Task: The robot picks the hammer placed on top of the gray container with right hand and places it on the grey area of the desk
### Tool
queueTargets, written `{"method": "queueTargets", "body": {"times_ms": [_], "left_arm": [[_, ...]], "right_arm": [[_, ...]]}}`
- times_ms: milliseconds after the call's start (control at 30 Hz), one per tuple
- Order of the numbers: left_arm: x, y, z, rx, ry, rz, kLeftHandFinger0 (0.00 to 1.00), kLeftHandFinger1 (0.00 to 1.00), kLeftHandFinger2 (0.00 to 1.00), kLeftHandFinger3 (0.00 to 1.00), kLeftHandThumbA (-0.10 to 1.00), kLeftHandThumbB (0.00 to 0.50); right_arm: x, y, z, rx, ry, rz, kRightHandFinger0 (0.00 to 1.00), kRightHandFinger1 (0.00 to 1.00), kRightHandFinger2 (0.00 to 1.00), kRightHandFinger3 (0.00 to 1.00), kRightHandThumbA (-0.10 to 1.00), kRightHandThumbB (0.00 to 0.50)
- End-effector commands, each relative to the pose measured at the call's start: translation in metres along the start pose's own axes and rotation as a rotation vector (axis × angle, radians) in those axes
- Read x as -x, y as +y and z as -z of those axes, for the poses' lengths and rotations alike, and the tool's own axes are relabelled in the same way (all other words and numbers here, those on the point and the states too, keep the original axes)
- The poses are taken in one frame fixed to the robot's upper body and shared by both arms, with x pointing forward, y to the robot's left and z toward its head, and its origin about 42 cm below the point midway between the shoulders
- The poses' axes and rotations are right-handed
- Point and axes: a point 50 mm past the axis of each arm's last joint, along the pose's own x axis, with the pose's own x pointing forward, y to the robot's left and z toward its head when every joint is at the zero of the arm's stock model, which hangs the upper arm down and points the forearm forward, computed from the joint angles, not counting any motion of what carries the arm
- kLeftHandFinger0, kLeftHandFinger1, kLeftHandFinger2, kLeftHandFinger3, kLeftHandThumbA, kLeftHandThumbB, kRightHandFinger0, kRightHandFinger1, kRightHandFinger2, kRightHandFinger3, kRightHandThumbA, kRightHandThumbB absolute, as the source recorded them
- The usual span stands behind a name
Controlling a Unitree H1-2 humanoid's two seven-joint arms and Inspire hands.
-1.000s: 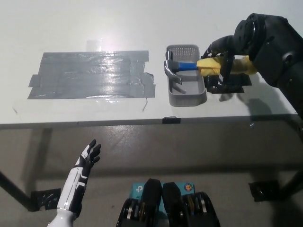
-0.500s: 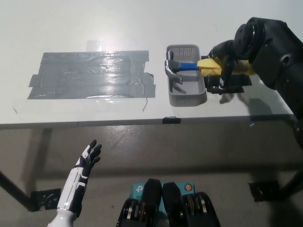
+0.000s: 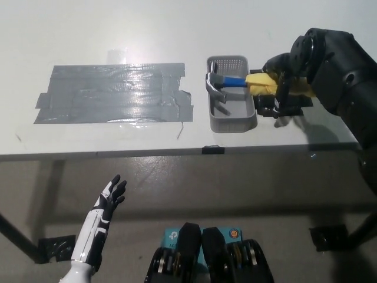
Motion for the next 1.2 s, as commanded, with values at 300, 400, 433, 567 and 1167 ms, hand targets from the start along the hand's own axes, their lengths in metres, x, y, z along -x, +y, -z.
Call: {"method": "queueTargets", "body": {"times_ms": [300, 400, 433, 567, 1167], "left_arm": [[-0.005, 0.004, -0.011, -0.005, -0.043, 0.004, 1.0, 1.0, 1.0, 1.0, 1.0, 0.265], [-0.006, 0.006, -0.012, -0.009, -0.055, 0.008, 1.0, 1.0, 1.0, 1.0, 1.0, 0.263], [-0.007, 0.006, -0.012, -0.009, -0.055, 0.006, 1.0, 1.0, 1.0, 1.0, 1.0, 0.272], [-0.009, 0.009, -0.012, -0.023, -0.059, 0.003, 1.0, 1.0, 1.0, 1.0, 1.0, 0.272], [-0.01, 0.011, -0.013, -0.018, -0.062, 0.007, 1.0, 1.0, 1.0, 1.0, 1.0, 0.231]], "right_arm": [[-0.008, 0.006, -0.013, 0.04, -0.202, 0.638, 0.0, 0.13, 0.32, 0.34, -0.1, 0.187], [-0.012, 0.014, -0.006, 0.027, -0.211, 0.66, 0.1, 0.52, 0.86, 0.69, -0.1, 0.161], [-0.013, 0.015, -0.004, 0.029, -0.194, 0.65, 0.21, 0.63, 0.94, 0.74, -0.1, 0.162], [-0.017, 0.019, 0.006, 0.024, -0.161, 0.63, 0.07, 0.5, 0.81, 0.4, -0.1, 0.177], [0.018, -0.035, 0.007, -0.521, -0.398, 0.72, 0.0, 0.45, 0.81, 0.85, -0.1, 0.146]]}}
